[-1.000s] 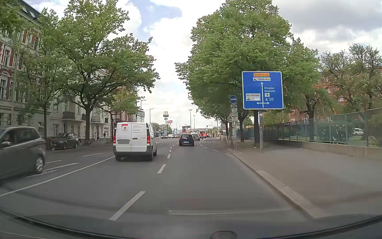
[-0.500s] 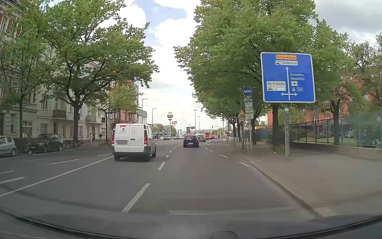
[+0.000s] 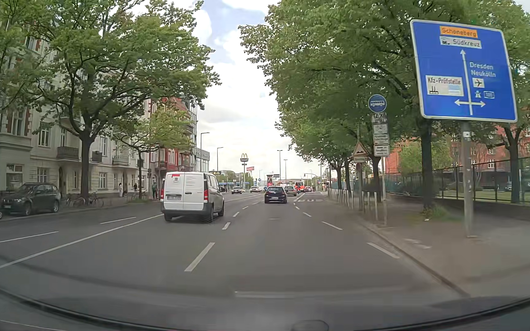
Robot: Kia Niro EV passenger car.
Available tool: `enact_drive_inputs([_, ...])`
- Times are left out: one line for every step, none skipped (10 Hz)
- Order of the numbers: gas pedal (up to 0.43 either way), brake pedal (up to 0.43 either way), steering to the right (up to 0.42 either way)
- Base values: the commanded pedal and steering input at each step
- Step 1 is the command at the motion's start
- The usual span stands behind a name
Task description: Follow the waypoints while adhering to traffic rules and regulations
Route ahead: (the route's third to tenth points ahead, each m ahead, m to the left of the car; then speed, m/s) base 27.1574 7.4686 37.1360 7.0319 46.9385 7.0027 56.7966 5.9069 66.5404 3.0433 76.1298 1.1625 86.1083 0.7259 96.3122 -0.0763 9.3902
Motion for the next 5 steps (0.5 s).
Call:
enact_drive_inputs([0.0,0.018,-0.027])
enact_drive_inputs([0.0,0.018,-0.026])
enact_drive_inputs([0.0,0.018,-0.026])
enact_drive_inputs([0.0,0.018,-0.026])
enact_drive_inputs([0.0,0.018,-0.024])
